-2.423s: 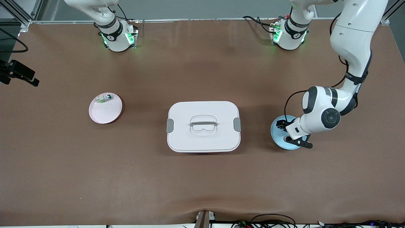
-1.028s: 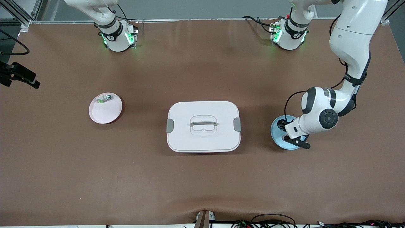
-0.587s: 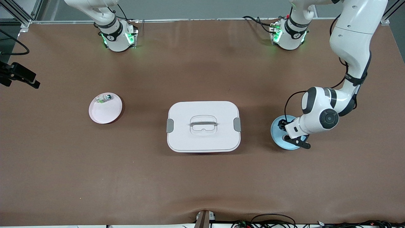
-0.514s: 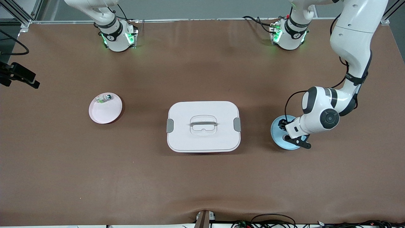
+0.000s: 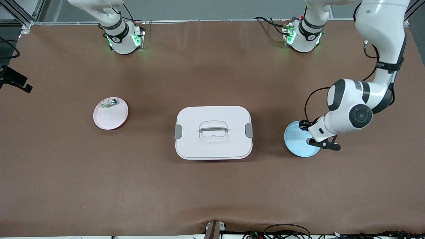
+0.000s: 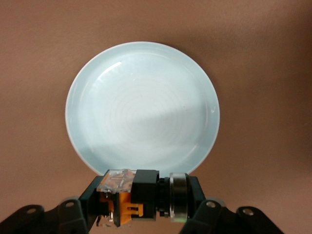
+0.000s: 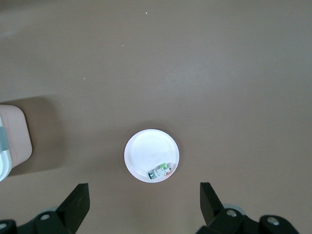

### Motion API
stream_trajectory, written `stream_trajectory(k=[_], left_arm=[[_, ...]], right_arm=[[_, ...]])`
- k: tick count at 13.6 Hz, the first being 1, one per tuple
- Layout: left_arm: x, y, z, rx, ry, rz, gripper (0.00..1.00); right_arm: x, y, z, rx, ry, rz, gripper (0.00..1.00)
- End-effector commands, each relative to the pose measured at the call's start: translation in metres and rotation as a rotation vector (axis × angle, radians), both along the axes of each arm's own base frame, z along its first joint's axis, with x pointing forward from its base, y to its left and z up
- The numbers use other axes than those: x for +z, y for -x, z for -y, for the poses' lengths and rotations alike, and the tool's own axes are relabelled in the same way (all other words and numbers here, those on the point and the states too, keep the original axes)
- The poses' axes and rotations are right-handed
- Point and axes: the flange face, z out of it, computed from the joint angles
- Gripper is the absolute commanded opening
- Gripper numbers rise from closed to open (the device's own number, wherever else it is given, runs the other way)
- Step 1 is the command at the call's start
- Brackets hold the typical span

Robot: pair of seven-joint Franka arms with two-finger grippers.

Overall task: Transfer orange switch to right arm and place
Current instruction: 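Lift the orange switch with the left gripper toward the table middle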

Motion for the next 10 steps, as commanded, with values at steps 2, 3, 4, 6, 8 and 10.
stream_trajectory(k=[2, 3, 4, 6, 8, 10], left_arm=[[0.075, 0.024, 0.022, 0.166, -0.038, -0.015, 0.19], [0.094, 0.030, 0.024, 0.206, -0.024, -0.026, 0.19], [0.111, 0.033, 0.027, 0.241, -0.008, -0.047, 0.19], [0.147, 0.042, 0.041, 0.357, 0.015, -0.126, 0.19], [0.181, 0.047, 0.079, 0.502, 0.039, -0.174, 0.19], [0.211, 0.052, 0.115, 0.637, 0.072, -0.211, 0.19]], right_arm=[[0.000, 0.003, 0.003, -0.002, -0.001, -0.013, 1.00], [0.000, 0.003, 0.004, -0.001, 0.002, -0.012, 1.00], [0.000, 0.002, 0.003, 0.002, 0.016, -0.014, 1.00], [0.000, 0.001, 0.000, 0.012, 0.065, -0.016, 1.00], [-0.003, 0.000, -0.014, 0.025, 0.063, -0.025, 1.00], [-0.004, -0.001, -0.028, 0.048, 0.051, -0.023, 1.00]])
